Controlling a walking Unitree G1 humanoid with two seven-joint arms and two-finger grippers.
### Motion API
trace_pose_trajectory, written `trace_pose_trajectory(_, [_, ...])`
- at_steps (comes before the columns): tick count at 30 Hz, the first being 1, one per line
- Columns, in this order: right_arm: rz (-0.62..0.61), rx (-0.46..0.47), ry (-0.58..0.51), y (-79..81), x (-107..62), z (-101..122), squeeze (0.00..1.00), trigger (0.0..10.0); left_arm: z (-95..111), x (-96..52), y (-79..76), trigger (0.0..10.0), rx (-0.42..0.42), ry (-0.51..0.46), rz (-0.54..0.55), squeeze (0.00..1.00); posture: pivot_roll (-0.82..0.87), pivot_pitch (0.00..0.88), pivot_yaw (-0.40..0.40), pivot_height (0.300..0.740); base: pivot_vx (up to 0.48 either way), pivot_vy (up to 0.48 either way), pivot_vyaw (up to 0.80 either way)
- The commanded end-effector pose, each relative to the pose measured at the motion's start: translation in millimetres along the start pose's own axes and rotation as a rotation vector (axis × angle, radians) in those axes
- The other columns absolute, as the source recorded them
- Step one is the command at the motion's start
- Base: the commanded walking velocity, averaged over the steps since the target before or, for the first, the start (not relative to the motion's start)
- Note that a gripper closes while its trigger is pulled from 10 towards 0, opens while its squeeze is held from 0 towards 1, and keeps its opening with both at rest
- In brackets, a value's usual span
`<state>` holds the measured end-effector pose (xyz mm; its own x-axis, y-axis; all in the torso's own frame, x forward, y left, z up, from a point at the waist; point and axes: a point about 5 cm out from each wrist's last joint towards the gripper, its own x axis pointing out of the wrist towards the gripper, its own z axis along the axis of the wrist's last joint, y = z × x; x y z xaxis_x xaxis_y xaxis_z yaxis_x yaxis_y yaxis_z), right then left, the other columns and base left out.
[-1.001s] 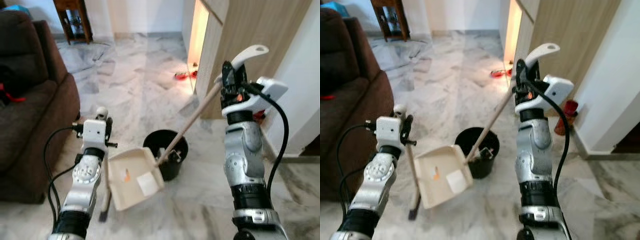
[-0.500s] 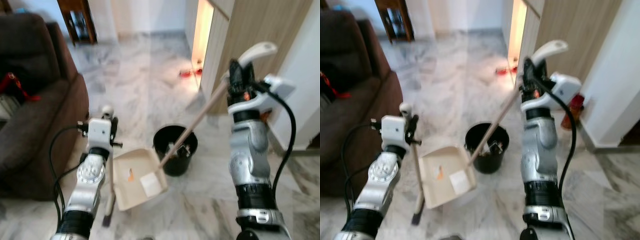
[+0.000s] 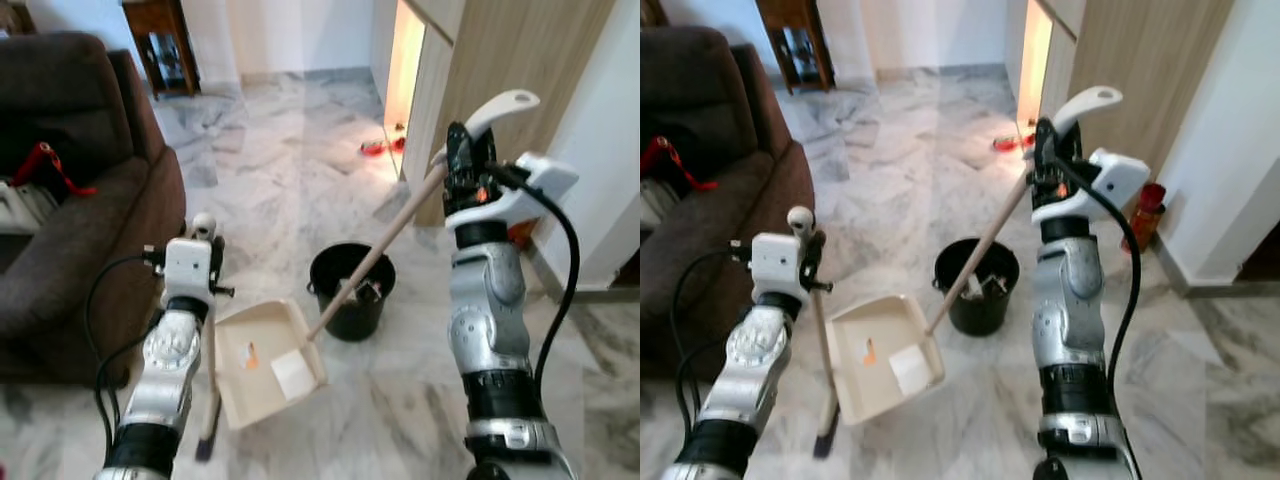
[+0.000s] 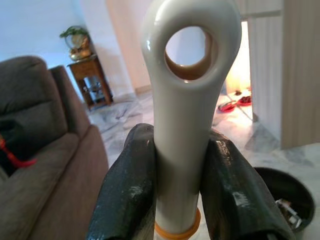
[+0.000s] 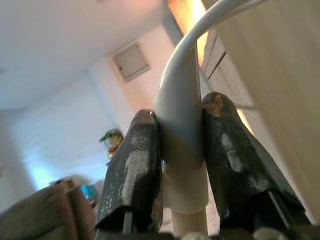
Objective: Sweep floor
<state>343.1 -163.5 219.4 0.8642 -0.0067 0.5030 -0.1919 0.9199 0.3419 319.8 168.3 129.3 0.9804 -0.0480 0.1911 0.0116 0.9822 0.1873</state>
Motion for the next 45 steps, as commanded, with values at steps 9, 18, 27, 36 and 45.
trace_pose_trajectory(9, [0.035, 0.026, -0.075, 12.8, 8.0, 13.1, 0.00, 10.0, 12.7, 4.8, 6.2, 10.0, 0.005, -0.059, 0.022, 0.00, 0.07, 0.000, 0.049, 0.740, 0.385, 0.000, 0.00])
trace_pose_trajectory(18, [0.036, 0.030, -0.075, 13.4, 8.6, 13.6, 0.00, 10.0, 12.9, 4.9, 6.4, 10.0, 0.005, -0.060, 0.021, 0.00, 0.07, 0.000, 0.048, 0.740, 0.402, 0.000, 0.00])
trace_pose_trajectory(27, [0.040, 0.037, -0.070, 13.5, 9.1, 13.2, 0.00, 10.0, 13.0, 5.2, 6.0, 10.0, 0.003, -0.062, 0.023, 0.00, 0.07, 0.000, 0.046, 0.740, 0.407, 0.000, 0.00])
trace_pose_trajectory(36, [0.051, 0.040, -0.068, 15.1, 9.7, 12.8, 0.00, 10.0, 13.7, 5.8, 5.7, 10.0, 0.003, -0.064, 0.025, 0.00, 0.07, 0.000, 0.042, 0.740, 0.409, 0.000, 0.00])
trace_pose_trajectory(45, [0.054, 0.044, -0.066, 15.6, 9.9, 12.8, 0.00, 10.0, 13.9, 5.9, 6.2, 10.0, 0.005, -0.062, 0.027, 0.00, 0.07, 0.012, 0.041, 0.740, 0.410, 0.000, 0.00])
